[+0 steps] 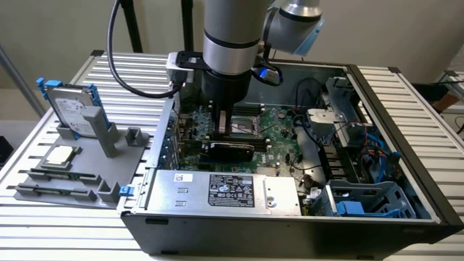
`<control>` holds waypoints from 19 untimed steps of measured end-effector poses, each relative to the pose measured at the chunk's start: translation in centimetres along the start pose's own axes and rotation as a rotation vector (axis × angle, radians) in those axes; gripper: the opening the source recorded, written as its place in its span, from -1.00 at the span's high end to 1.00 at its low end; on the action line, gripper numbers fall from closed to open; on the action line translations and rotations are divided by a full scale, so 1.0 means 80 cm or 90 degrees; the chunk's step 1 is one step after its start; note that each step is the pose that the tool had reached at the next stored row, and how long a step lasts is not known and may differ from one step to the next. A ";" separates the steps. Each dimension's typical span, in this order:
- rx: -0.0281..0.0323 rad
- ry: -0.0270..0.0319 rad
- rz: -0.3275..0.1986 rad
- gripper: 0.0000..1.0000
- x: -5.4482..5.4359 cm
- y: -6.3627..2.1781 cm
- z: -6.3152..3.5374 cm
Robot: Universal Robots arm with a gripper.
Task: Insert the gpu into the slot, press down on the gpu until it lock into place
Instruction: 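Insert the gpu into the slot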
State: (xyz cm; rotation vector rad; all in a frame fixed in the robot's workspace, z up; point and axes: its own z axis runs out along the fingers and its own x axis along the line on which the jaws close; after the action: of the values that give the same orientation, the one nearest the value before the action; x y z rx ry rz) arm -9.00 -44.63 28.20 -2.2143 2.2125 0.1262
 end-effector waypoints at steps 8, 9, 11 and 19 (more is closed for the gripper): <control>0.0024 0.0008 -0.007 0.79 0.000 -0.001 0.015; 0.0028 0.0004 -0.007 0.79 0.000 -0.001 0.017; 0.0023 0.0011 -0.008 0.79 0.000 -0.001 0.018; -0.0063 0.0004 -0.008 0.79 -0.001 0.000 0.001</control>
State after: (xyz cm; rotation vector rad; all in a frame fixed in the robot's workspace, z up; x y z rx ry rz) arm -9.00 -44.54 28.15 -2.2325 2.2035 0.1367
